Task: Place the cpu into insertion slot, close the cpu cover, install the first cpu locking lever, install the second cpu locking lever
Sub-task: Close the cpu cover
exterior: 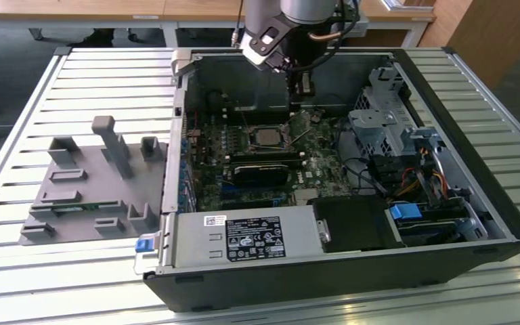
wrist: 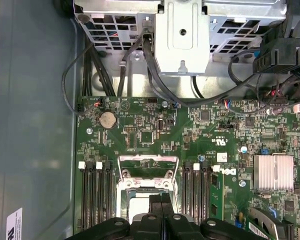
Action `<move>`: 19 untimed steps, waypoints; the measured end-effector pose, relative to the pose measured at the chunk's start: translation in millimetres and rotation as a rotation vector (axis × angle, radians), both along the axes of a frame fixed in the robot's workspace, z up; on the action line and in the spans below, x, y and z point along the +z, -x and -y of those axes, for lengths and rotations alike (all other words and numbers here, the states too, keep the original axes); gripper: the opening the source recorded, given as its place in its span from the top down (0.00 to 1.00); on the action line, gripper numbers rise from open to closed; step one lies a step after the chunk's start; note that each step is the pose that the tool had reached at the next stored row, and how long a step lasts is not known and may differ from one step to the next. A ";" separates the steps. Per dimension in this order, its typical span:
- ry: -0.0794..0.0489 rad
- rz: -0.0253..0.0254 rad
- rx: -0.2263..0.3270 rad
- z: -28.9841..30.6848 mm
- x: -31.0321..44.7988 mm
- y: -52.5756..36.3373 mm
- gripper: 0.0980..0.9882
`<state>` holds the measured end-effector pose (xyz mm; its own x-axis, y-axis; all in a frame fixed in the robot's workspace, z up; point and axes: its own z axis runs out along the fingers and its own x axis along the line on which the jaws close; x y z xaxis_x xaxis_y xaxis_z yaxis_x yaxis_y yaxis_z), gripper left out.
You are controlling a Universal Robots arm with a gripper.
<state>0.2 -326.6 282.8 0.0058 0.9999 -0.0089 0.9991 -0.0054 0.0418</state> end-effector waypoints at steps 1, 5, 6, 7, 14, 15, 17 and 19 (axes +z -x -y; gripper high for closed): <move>0.000 0.0000 0.000 0.0 0.0 -0.5 0.97; 0.000 0.0000 0.000 0.0 0.0 -2.8 0.97; 0.000 0.0000 0.000 0.0 0.0 -3.5 0.97; 0.000 0.0000 0.000 0.0 0.0 -4.4 0.97; 0.000 0.0000 0.000 0.0 0.0 -9.8 0.97; 0.000 0.0000 0.000 0.0 0.0 -10.5 0.97; 0.000 0.0000 0.000 0.0 0.0 -12.0 0.97; 0.000 0.0001 0.000 0.0 0.0 -13.6 0.97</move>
<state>13.8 -326.6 282.8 0.0057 0.9999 -0.0089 0.9991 -0.0053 0.0419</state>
